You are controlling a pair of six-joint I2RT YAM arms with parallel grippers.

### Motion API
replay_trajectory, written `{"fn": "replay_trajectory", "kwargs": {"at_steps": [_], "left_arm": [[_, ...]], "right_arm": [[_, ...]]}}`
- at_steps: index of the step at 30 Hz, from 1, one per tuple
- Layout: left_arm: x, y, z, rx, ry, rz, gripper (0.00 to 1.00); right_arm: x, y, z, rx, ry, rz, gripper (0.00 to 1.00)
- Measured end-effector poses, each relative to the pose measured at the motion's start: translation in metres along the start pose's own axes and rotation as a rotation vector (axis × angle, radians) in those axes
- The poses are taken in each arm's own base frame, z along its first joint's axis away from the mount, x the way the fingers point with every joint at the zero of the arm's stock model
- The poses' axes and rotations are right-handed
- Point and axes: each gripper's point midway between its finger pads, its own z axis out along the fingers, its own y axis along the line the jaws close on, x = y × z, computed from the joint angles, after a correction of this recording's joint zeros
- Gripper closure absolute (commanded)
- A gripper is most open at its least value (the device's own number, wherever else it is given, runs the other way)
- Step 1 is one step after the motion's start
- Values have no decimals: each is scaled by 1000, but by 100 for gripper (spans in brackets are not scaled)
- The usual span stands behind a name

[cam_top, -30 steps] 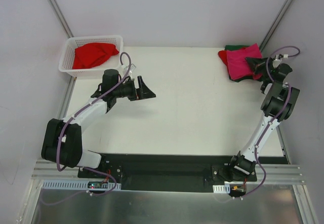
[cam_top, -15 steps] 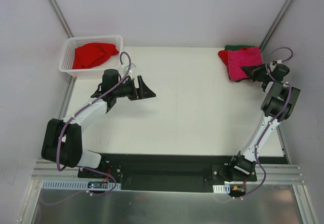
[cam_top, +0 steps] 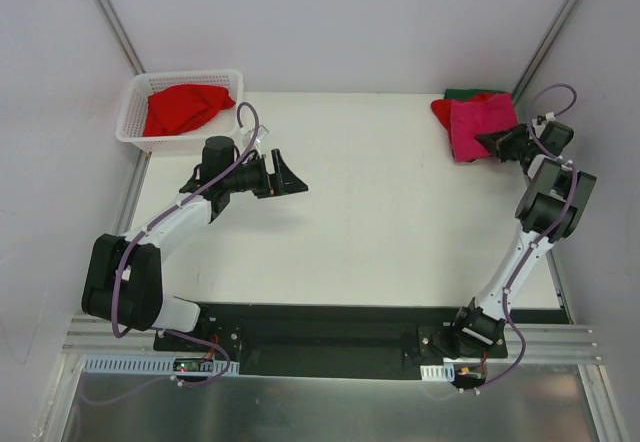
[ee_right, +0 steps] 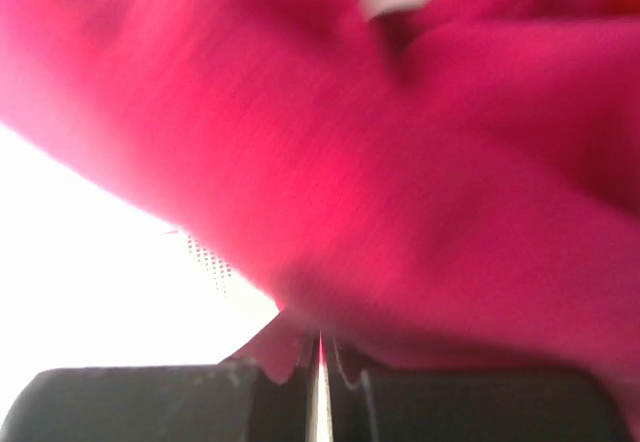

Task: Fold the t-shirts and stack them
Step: Put the neatly folded tshirt into the corner of the board with the right arm

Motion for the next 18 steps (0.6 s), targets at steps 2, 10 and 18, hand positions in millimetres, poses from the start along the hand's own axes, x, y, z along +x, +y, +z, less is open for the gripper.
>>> {"fn": "replay_trajectory", "kwargs": {"at_steps": [2, 10, 18], "left_arm": [[0, 0, 0, 0, 0, 0, 12], [0, 0, 0, 0, 0, 0, 12], [0, 0, 0, 0, 0, 0, 12]], "right_arm": [[2, 8, -2, -27, -1, -8, 99], [2, 72, -6, -237, 5, -57, 99], [3, 123, -17, -400, 48, -174, 99]]}}
